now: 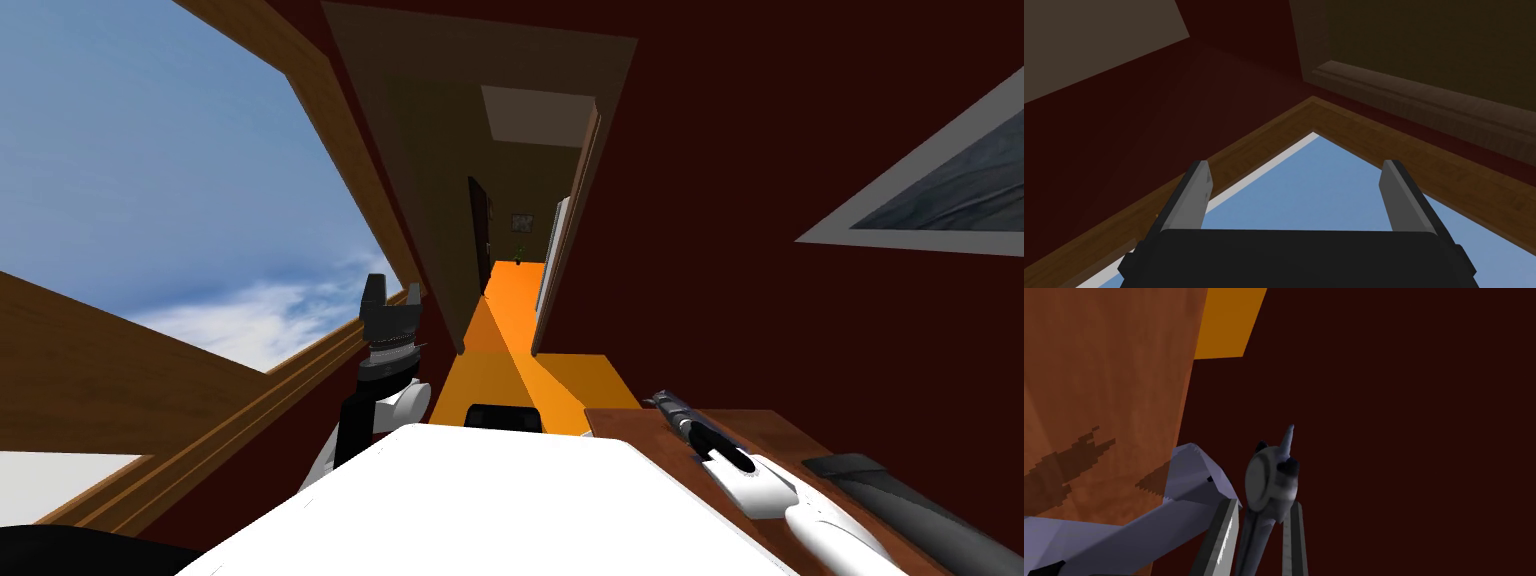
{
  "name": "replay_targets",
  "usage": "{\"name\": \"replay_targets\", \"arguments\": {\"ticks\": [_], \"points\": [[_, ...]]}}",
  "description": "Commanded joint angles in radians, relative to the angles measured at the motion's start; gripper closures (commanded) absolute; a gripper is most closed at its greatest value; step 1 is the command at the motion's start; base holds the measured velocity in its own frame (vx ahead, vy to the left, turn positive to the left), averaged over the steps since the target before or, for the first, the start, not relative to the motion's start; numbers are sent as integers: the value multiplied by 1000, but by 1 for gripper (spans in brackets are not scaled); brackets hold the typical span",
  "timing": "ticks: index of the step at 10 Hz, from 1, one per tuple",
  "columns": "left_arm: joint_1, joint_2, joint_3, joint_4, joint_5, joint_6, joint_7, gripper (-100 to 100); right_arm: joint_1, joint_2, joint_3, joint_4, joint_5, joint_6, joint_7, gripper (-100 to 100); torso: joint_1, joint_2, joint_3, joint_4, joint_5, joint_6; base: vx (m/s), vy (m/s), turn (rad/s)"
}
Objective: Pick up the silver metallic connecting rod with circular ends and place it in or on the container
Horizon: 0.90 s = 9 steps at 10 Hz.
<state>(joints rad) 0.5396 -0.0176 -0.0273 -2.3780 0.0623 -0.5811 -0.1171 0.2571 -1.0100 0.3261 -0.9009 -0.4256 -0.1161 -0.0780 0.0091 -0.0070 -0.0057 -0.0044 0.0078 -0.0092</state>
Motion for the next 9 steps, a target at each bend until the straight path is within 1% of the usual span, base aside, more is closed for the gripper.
{"name": "replay_targets", "arguments": {"ticks": [1, 2, 3, 4, 5, 6, 7, 8, 9], "points": [[0, 0, 0, 0, 0, 0, 0, 0, 14, -18, 12, 1, 18, -41, 22, 100, 0, 0, 0, 0, 0, 0, 46, -3, 24], [0, 0, 0, 0, 0, 0, 0, 0, 21, -48, 52, 29, 53, -77, 56, 100, 0, 1, 0, 0, 0, 0, 38, -10, 52], [0, 0, 0, 0, 0, 0, 0, 0, 21, -48, 52, 29, 53, -95, 56, 100, 0, 1, 1, 0, 0, 0, 35, -8, 26], [0, 0, 0, 0, 0, 0, 0, 0, 28, -76, 91, 58, 88, -125, 89, 100, 0, 1, 1, 0, 0, 0, 48, 1, 65], [0, 0, 0, 0, 0, 0, 0, 0, 28, -76, 92, 58, 88, -147, 89, 100, 0, 1, 0, 0, 0, 0, 39, -1, 11], [0, 0, 0, 0, 0, 0, 0, 0, 34, -103, 132, 87, 122, -189, 121, 100, 1, 1, 0, 0, 0, -1, 45, 0, 59], [0, 0, 0, 0, 0, 0, 0, 0, 34, -103, 132, 87, 122, -198, 121, 100, 1, 1, 0, 0, 1, -1, 35, -8, 22], [0, 0, 0, 0, 0, 0, 0, 0, 40, -128, 170, 115, 155, -237, 151, 100, 1, 1, 0, 0, 0, -1, 33, -13, 62], [0, 0, 0, 0, 0, 0, 0, 0, 40, -128, 170, 115, 155, -247, 151, 100, 0, 1, 1, 0, 0, -1, 26, -14, 25]]}}
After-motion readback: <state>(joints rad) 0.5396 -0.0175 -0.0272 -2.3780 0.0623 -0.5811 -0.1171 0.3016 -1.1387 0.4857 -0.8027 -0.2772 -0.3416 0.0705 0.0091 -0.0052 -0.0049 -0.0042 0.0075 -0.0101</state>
